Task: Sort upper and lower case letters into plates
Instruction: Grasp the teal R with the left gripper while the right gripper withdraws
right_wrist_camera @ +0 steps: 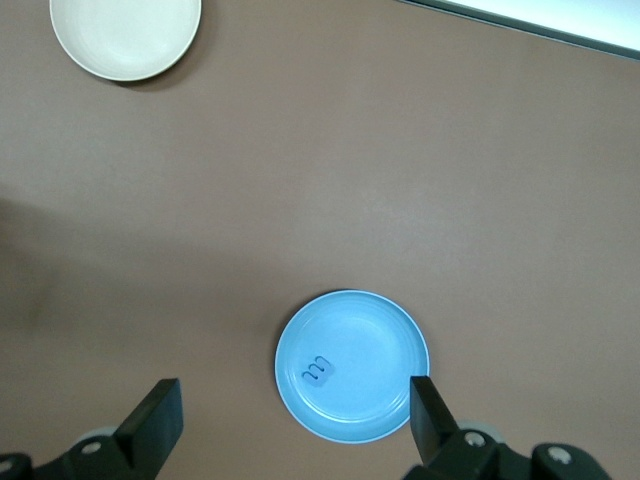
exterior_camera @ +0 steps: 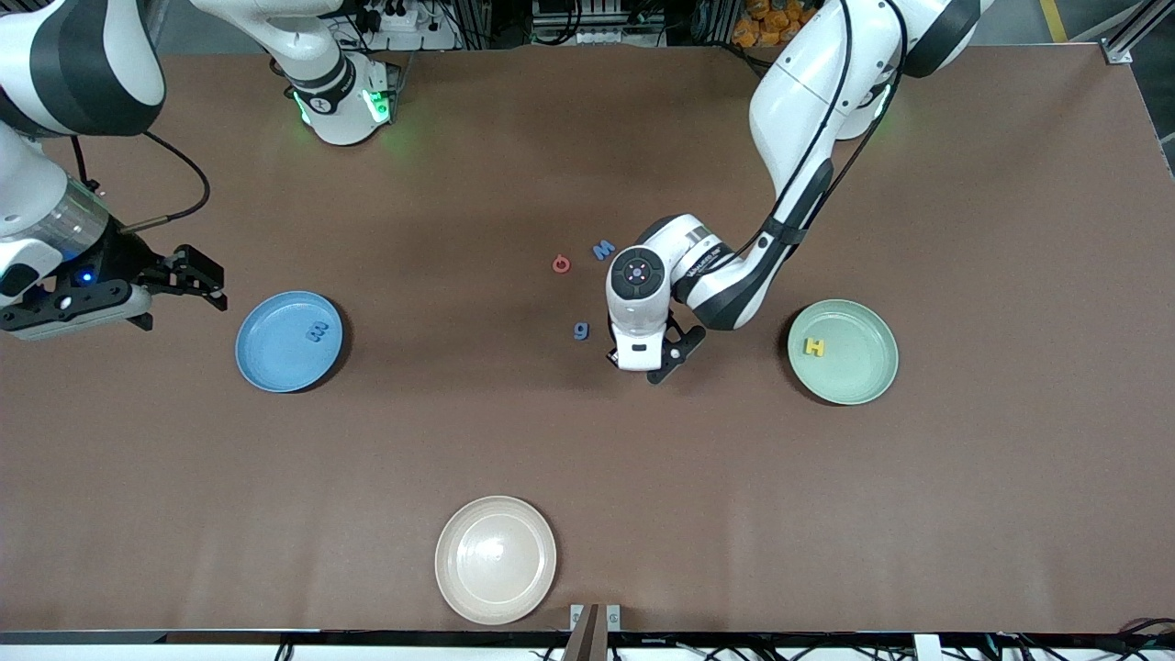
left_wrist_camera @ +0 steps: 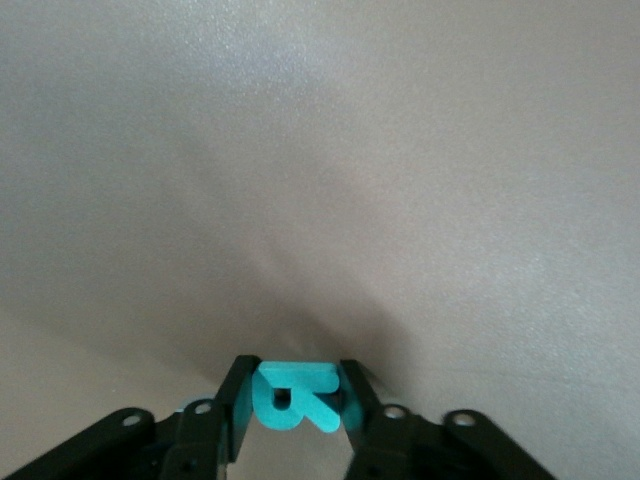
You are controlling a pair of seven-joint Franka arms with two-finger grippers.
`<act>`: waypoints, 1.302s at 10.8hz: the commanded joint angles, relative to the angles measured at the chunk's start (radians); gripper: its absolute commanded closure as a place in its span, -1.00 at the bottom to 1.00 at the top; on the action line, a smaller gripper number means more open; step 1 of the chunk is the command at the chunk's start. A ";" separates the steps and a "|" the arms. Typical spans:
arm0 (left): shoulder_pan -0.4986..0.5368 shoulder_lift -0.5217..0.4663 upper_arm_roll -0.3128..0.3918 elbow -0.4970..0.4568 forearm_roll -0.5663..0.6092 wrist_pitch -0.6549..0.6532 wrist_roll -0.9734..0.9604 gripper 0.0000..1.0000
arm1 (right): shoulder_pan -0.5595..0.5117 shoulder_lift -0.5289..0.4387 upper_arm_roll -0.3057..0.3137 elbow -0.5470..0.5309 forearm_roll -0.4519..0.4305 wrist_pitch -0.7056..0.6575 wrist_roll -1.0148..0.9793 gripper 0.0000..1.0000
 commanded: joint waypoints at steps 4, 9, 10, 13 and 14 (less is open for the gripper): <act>0.029 -0.044 -0.003 -0.020 0.018 -0.043 0.033 0.59 | 0.012 -0.006 0.036 0.041 0.021 -0.029 0.108 -1.00; 0.150 -0.131 -0.007 -0.025 0.017 -0.206 0.290 0.59 | 0.032 -0.006 0.048 0.042 0.021 -0.043 0.177 -1.00; 0.175 -0.155 -0.017 -0.029 -0.001 -0.257 0.361 0.59 | 0.032 -0.006 0.060 0.047 0.021 -0.043 0.185 -1.00; 0.241 -0.246 -0.020 -0.100 -0.028 -0.319 0.511 0.59 | 0.052 -0.006 0.084 0.047 0.021 -0.043 0.260 -1.00; 0.251 -0.272 -0.020 -0.134 -0.028 -0.319 0.553 0.59 | 0.052 -0.006 0.118 0.047 0.021 -0.043 0.312 -1.00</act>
